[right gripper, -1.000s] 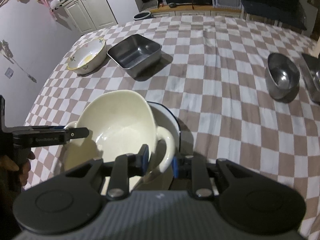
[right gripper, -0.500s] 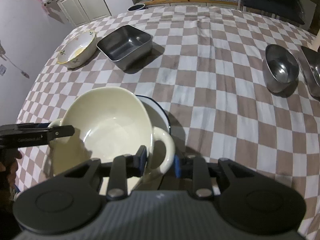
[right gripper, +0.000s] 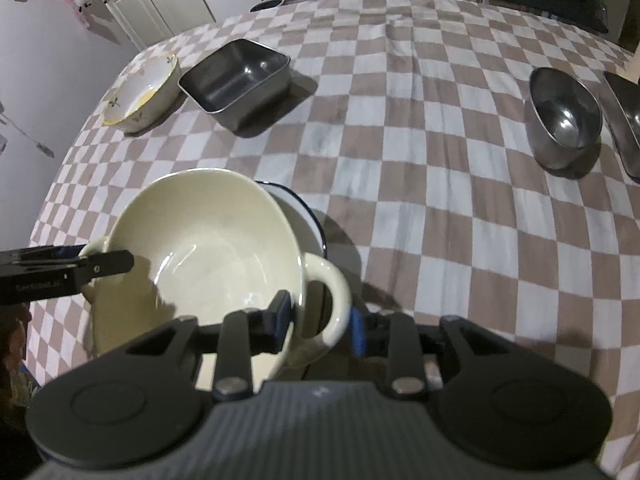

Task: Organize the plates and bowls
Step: 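Lower the cream bowl onto the white plate and open both grippers, then move both grippers to the yellow-rimmed lemon-print bowl and grasp its rim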

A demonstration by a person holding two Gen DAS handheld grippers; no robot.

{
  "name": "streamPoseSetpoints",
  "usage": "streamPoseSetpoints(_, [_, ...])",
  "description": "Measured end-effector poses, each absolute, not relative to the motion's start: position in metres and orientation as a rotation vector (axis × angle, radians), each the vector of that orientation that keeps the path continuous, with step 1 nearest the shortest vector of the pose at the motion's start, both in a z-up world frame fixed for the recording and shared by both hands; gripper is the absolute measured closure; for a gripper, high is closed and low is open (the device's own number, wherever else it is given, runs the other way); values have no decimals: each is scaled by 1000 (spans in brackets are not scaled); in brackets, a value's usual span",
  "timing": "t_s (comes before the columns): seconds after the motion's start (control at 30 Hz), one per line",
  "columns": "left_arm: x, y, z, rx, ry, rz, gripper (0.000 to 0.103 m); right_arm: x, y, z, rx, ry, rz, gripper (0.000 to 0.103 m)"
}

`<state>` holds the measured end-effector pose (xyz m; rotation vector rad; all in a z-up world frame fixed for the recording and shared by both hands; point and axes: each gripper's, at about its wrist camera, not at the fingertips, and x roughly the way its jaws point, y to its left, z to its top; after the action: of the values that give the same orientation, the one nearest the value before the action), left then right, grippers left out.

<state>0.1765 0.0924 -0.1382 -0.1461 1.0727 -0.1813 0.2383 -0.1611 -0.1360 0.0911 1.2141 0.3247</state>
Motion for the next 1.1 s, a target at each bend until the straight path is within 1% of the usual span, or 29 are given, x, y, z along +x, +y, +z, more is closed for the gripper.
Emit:
streamPoseSetpoints(0.27, [176,88,-136,-120,1085,-173,43,238,-162,-136,82,1217,330,66])
streamPoseSetpoints(0.47, [175,84,-133,-97,1101,-159,43,238,-165,-137,98,1217,327,61])
streamPoseSetpoints(0.5, [174,83,-133,-92,1105,-157,40,237,-165,-137,99,1216,325,59])
streamPoseSetpoints(0.53, [174,83,-132,-91,1107,-156,35,237,-166,-137,98,1215,321,56])
streamPoseSetpoints(0.57, [173,83,-131,-92,1108,-155,31,237,-165,-137,95,1214,318,55])
streamPoseSetpoints(0.6, [172,83,-131,-93,1108,-153,26,237,-166,-137,94,1214,317,49])
streamPoseSetpoints(0.63, [172,83,-130,-92,1107,-150,23,236,-166,-137,95,1212,318,42])
streamPoseSetpoints(0.67, [171,83,-129,-90,1107,-148,23,235,-167,-136,95,1210,318,39])
streamPoseSetpoints(0.7, [170,83,-128,-89,1108,-146,22,234,-167,-136,96,1206,316,32])
streamPoseSetpoints(0.73, [169,83,-127,-90,1111,-142,21,233,-167,-135,95,1200,312,28])
streamPoseSetpoints(0.8, [167,83,-126,-91,1113,-133,19,231,-168,-134,87,1194,304,24])
streamPoseSetpoints(0.83, [166,83,-125,-92,1114,-130,17,231,-169,-134,86,1189,303,19])
streamPoseSetpoints(0.87, [165,84,-124,-94,1113,-130,16,230,-169,-133,87,1183,303,16])
streamPoseSetpoints(0.9, [163,84,-122,-96,1110,-132,14,229,-170,-132,88,1176,303,10])
streamPoseSetpoints(0.93, [162,84,-120,-96,1104,-133,11,228,-170,-131,90,1169,303,6])
streamPoseSetpoints(1.03, [158,84,-112,-94,1075,-138,5,227,-172,-126,99,1149,311,0])
streamPoseSetpoints(1.1, [154,84,-104,-91,1049,-140,4,225,-172,-122,108,1134,323,0])
